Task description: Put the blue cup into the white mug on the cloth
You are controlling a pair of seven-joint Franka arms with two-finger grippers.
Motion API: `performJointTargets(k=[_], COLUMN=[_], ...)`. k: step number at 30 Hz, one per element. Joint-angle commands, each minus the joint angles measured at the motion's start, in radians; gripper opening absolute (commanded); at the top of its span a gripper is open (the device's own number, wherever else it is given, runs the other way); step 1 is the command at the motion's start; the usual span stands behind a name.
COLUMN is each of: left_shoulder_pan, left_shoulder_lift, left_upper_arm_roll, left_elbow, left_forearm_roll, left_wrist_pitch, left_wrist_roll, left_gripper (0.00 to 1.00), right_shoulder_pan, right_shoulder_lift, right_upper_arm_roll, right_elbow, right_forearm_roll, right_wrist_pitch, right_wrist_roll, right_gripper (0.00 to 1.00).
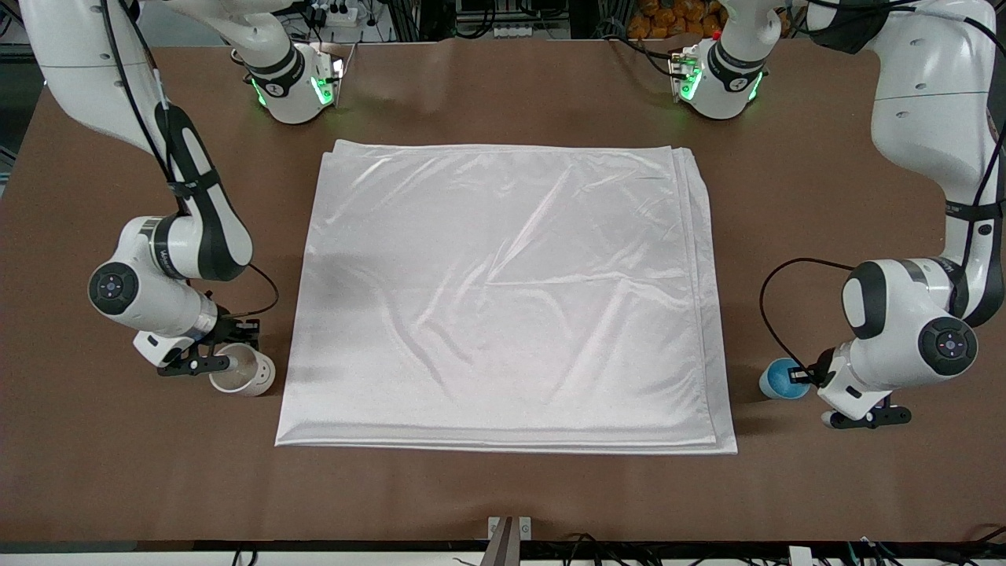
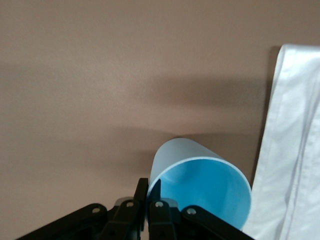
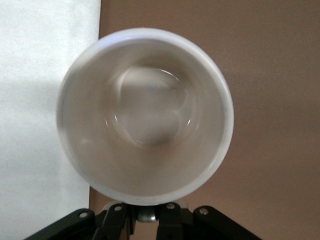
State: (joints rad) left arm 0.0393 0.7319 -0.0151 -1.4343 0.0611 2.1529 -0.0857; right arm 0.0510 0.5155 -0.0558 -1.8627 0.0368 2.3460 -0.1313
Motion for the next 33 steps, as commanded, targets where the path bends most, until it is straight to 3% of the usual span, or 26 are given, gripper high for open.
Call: performJointTargets(k=[1,7,14,33], left_shoulder_pan=[-0.003,-0.006,-0.053,-0.2], left_shoulder_lift=[-0.039,-0.06,-0.083,-0.138], left_upper_arm_roll=[0.0,-0.006,-0.006,-0.017], left_elbow=[-0.002,0.0,0.0,0.002], left_forearm_roll=[0.025,0.019,0.019,0.0], left_wrist_pitch=[-0.033,-0.077,-0.088,-0.202], left_wrist_roll=[-0.026,-0.043,-0.141,-0.466], left_gripper=[0.0,0.0,0.0,0.0], right_shoulder_pan=[0.009,0.035,0.09,0.378], right_shoulder_lift=[-0.038,-0.041,-0.051,-0.049], right_upper_arm_roll=[0.016,0.031,0.044,0.044], right_elbow=[0.077,0.155,0.163,0.215], right_forearm_roll=[0.018,0.018,0.018,0.018], right_wrist_pitch=[-0.134,-0.22,-0.228,-0.215], right_wrist_roll=[0.01,0.029,0.108,0.521], right_gripper=[0.0,0.0,0.0,0.0])
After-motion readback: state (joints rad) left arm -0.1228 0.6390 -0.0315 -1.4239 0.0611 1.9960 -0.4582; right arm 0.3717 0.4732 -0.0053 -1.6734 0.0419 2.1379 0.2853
